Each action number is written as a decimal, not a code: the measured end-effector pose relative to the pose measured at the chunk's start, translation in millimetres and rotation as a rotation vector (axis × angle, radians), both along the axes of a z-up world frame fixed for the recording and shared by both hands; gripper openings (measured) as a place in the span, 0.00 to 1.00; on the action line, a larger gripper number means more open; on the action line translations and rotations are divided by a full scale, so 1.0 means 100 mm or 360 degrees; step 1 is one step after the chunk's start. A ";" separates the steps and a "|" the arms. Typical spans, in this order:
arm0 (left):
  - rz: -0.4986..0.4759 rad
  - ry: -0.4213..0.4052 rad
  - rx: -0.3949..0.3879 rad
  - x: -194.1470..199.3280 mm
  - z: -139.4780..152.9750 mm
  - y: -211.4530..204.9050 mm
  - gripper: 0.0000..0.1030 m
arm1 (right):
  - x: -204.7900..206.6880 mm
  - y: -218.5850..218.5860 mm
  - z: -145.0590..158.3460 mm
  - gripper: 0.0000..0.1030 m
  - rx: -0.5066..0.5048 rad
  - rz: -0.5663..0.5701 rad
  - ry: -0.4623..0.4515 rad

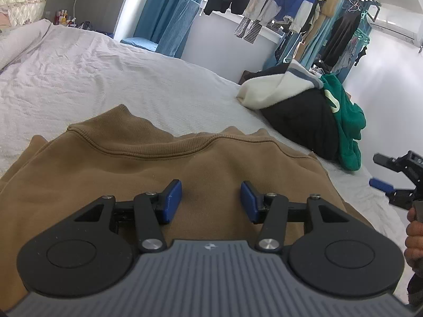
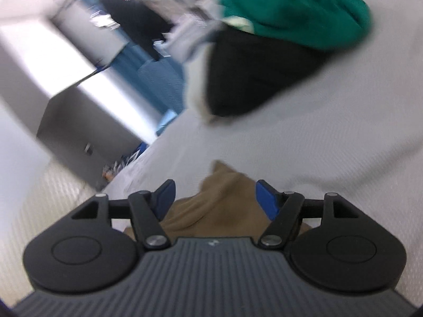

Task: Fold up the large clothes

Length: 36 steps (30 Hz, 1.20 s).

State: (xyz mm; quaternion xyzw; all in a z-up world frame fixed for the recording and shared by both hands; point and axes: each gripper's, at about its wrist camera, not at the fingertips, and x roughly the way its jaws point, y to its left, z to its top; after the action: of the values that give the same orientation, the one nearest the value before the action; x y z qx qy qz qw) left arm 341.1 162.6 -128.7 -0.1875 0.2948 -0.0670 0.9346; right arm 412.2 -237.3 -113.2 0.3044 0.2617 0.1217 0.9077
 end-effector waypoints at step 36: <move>0.0065 0.0098 0.0098 0.28 -0.14 -0.08 0.58 | 0.28 1.52 -0.52 0.72 -0.0520 0.0655 0.0047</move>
State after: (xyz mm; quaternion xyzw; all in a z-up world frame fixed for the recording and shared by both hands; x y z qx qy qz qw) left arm 368.9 154.8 -142.6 -0.1667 0.3214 -0.0330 0.9316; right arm 440.5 -85.0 -165.6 0.0959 0.3476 0.2554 0.8970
